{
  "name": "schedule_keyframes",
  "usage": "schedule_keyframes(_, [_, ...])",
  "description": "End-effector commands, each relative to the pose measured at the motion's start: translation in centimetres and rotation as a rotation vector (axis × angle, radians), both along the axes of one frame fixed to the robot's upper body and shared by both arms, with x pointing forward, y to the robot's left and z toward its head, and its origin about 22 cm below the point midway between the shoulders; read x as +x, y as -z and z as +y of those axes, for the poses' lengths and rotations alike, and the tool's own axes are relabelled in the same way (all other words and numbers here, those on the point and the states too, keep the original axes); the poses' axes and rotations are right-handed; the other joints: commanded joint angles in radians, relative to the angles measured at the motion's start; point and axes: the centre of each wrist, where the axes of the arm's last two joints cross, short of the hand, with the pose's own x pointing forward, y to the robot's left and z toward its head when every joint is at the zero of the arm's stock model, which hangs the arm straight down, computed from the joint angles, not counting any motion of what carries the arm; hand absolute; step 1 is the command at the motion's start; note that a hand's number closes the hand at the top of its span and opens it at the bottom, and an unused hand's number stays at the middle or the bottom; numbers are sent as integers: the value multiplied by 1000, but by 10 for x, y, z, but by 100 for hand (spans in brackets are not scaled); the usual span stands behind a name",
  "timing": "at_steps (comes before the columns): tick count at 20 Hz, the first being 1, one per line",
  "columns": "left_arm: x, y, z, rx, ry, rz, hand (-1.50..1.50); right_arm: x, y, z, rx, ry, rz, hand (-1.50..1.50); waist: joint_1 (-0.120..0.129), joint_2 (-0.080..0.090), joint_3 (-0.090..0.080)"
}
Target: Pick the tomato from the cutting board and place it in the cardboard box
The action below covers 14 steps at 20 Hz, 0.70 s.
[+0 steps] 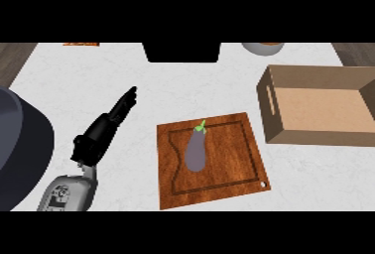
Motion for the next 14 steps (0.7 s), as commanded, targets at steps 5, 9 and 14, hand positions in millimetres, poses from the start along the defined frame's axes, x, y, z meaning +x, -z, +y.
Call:
schedule_keyframes(5, [1,-21,-5,3,4,-10,0,65,-14,-5,39,63,-6,150,9,1,0])
schedule_keyframes(9, [8,1,-11,-1,21,4,0,96,0,-15,-33,98,21,150,12,5,0])
schedule_keyframes(14, [13,-13,-8,4,-8,-12,0,113,32,-14,-94,86,47,150,1,1,0])
